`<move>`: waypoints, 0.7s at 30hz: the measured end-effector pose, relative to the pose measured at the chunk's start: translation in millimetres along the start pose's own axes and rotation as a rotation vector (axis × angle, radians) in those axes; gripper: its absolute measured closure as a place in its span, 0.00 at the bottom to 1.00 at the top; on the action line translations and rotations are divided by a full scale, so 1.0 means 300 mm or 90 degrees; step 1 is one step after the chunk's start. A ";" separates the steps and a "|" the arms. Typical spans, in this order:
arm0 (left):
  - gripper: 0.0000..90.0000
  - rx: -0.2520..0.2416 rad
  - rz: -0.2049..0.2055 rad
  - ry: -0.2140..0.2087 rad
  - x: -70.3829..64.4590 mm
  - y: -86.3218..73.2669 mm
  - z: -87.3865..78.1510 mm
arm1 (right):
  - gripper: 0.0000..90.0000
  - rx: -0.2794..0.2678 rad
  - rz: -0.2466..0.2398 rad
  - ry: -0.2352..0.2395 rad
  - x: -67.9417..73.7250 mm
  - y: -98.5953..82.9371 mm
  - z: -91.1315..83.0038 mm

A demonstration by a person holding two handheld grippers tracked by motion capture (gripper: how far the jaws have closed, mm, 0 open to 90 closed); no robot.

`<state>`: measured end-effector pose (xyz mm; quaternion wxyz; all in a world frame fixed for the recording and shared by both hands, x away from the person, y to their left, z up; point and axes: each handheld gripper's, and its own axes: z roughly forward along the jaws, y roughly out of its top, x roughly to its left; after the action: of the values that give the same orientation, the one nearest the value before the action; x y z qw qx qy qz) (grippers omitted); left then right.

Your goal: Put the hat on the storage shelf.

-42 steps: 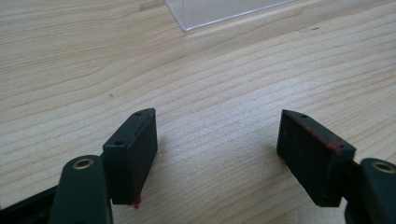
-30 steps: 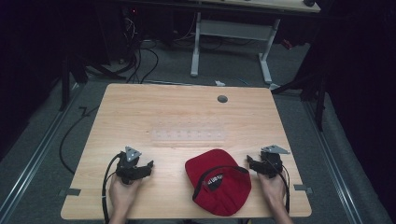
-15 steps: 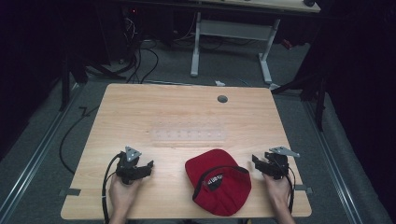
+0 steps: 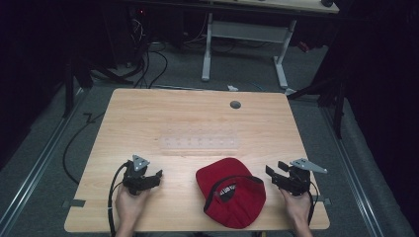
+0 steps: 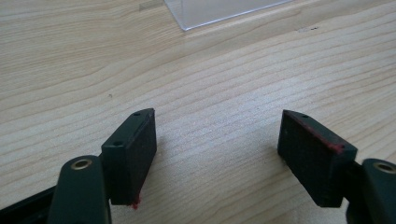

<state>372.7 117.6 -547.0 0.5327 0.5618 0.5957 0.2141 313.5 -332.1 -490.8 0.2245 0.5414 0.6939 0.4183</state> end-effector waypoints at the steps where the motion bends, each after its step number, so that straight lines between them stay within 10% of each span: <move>1: 0.32 0.000 0.000 0.000 0.000 0.000 0.000 | 0.44 -0.004 -0.001 0.004 0.007 0.002 -0.007; 21: 0.32 0.000 0.000 0.001 0.000 0.000 0.000 | 0.43 -0.008 -0.045 0.090 0.123 0.019 -0.046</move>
<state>372.8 117.5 -547.0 0.5325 0.5615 0.5960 0.2142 294.7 -301.8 -473.2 0.1929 0.4843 0.7240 0.4516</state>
